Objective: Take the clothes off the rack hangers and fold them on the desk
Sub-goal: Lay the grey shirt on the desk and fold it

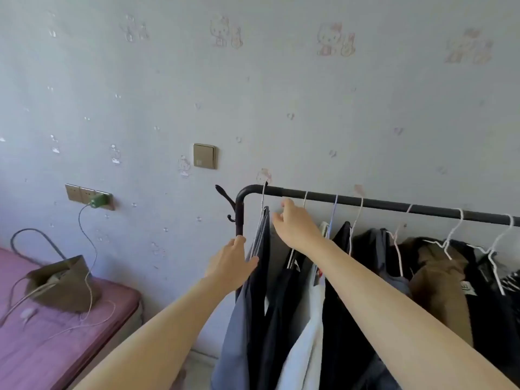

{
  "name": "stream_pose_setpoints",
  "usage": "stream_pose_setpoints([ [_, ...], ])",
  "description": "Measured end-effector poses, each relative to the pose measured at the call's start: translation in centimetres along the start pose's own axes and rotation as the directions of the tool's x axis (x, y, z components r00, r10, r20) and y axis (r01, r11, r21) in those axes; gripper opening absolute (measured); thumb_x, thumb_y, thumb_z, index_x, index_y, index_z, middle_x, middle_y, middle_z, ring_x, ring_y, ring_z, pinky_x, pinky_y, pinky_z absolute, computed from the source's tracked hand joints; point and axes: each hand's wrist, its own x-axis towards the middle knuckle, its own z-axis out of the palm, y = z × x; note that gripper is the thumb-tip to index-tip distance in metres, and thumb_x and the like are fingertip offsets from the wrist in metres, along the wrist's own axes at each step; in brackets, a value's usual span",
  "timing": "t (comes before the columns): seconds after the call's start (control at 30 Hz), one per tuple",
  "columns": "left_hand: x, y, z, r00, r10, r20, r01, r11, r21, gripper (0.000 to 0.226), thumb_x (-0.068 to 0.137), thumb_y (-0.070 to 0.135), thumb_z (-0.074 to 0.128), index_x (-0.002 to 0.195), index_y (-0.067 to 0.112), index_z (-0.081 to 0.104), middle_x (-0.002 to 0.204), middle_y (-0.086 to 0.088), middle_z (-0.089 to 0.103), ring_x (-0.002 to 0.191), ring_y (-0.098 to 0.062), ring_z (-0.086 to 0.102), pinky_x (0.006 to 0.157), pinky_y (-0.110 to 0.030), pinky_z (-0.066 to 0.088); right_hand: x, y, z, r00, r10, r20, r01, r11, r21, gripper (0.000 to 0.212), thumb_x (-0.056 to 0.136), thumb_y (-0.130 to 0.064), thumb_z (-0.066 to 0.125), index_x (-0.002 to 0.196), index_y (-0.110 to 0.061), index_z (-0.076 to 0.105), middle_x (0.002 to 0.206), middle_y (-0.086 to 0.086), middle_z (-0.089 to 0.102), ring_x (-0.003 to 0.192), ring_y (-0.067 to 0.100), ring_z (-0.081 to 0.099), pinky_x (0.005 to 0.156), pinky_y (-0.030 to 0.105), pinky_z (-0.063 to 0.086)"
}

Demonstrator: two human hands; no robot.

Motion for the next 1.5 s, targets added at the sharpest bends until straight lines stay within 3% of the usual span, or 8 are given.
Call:
stream_pose_setpoints([
  [0.2, 1.2, -2.0, 3.3, 0.970, -0.126, 0.206, 0.166, 0.968, -0.189, 0.038, 0.093, 0.026, 0.055, 0.124, 0.008, 0.042, 0.112, -0.003, 0.049, 0.093, -0.022, 0.053, 0.083, -0.037, 0.051, 3.4, -0.1, 5.3, 0.939, 0.202, 0.279, -0.252, 0.955, 0.159, 0.023, 0.096, -0.025, 0.043, 0.079, -0.011, 0.042, 0.071, 0.004, 0.043, 0.062, 0.018, 0.043, 0.061, 0.030, 0.042],
  [0.33, 1.4, -2.8, 4.7, 0.959, -0.144, 0.243, 0.199, 0.954, -0.222, 0.032, 0.094, 0.019, 0.049, 0.125, 0.011, 0.044, 0.105, -0.006, 0.058, 0.081, -0.023, 0.061, 0.067, -0.033, 0.053, 4.9, 0.1, 7.1, 0.872, 0.288, 0.396, -0.457, 0.768, 0.447, 0.032, 0.093, -0.013, 0.043, 0.121, 0.002, 0.049, 0.098, 0.017, 0.057, 0.113, 0.036, 0.061, 0.096, 0.044, 0.052],
  [0.53, 1.7, -2.5, 5.1, 0.961, -0.084, 0.264, 0.129, 0.979, -0.159, 0.012, 0.098, 0.015, 0.041, 0.106, 0.007, 0.045, 0.079, -0.001, 0.047, 0.060, -0.014, 0.043, 0.050, -0.020, 0.034, 6.9, 0.0, 7.2, 0.799, 0.291, 0.527, -0.602, 0.387, 0.698, 0.023, 0.096, -0.005, 0.042, 0.119, -0.004, 0.046, 0.106, 0.017, 0.053, 0.084, 0.029, 0.061, 0.070, 0.044, 0.054],
  [0.67, 1.6, -2.3, 4.9, 0.957, -0.050, 0.287, 0.091, 0.987, -0.131, 0.008, 0.100, 0.020, 0.042, 0.101, 0.012, 0.044, 0.081, 0.000, 0.048, 0.063, -0.012, 0.046, 0.052, -0.020, 0.036, 7.0, 0.5, 6.6, 0.762, 0.288, 0.580, -0.647, 0.298, 0.702, 0.018, 0.096, -0.004, 0.041, 0.112, -0.005, 0.049, 0.103, 0.016, 0.055, 0.084, 0.028, 0.061, 0.066, 0.046, 0.053],
  [0.9, 0.7, -1.5, 4.1, 0.955, 0.007, 0.295, 0.039, 0.988, -0.149, 0.014, 0.102, 0.027, 0.042, 0.093, 0.017, 0.041, 0.082, -0.002, 0.050, 0.063, -0.014, 0.045, 0.055, -0.021, 0.037, 6.5, 0.4, 5.8, 0.759, 0.301, 0.578, -0.648, 0.265, 0.714, 0.013, 0.093, -0.003, 0.044, 0.103, -0.006, 0.052, 0.101, 0.015, 0.056, 0.087, 0.028, 0.060, 0.067, 0.046, 0.054],
  [1.03, 0.1, -0.9, 4.2, 0.954, 0.079, 0.289, 0.019, 0.947, -0.321, 0.028, 0.105, 0.039, 0.029, 0.085, 0.029, 0.045, 0.089, -0.002, 0.052, 0.078, -0.019, 0.049, 0.080, -0.038, 0.048, 5.7, 0.6, 4.5, 0.796, 0.303, 0.524, -0.597, 0.249, 0.762, 0.014, 0.090, -0.001, 0.046, 0.101, -0.004, 0.054, 0.094, 0.014, 0.057, 0.080, 0.025, 0.060, 0.062, 0.040, 0.055],
  [1.17, 0.8, 0.1, 4.4, 0.921, -0.035, 0.389, 0.295, 0.716, -0.633, 0.041, 0.101, 0.052, 0.025, 0.123, 0.029, 0.052, 0.117, 0.010, 0.057, 0.096, -0.012, 0.062, 0.084, -0.025, 0.049, 4.8, 0.6, 2.0, 0.829, 0.305, 0.469, -0.552, 0.313, 0.773, 0.012, 0.088, 0.000, 0.044, 0.089, -0.005, 0.055, 0.072, 0.008, 0.051, 0.060, 0.017, 0.048, 0.052, 0.028, 0.048],
  [1.5, 4.4, 4.4, 5.1, 0.984, -0.058, 0.171, 0.136, 0.857, -0.497, 0.069, 0.101, 0.046, 0.039, 0.155, 0.026, 0.001, 0.149, -0.013, 0.041, 0.117, -0.024, 0.053, 0.089, -0.026, 0.035, -0.8, 1.2, -4.2, 0.877, 0.232, 0.421, -0.472, 0.580, 0.664, 0.020, 0.088, -0.009, 0.047, 0.069, -0.015, 0.045, 0.053, -0.002, 0.030, 0.044, 0.010, 0.022, 0.040, 0.019, 0.020],
])
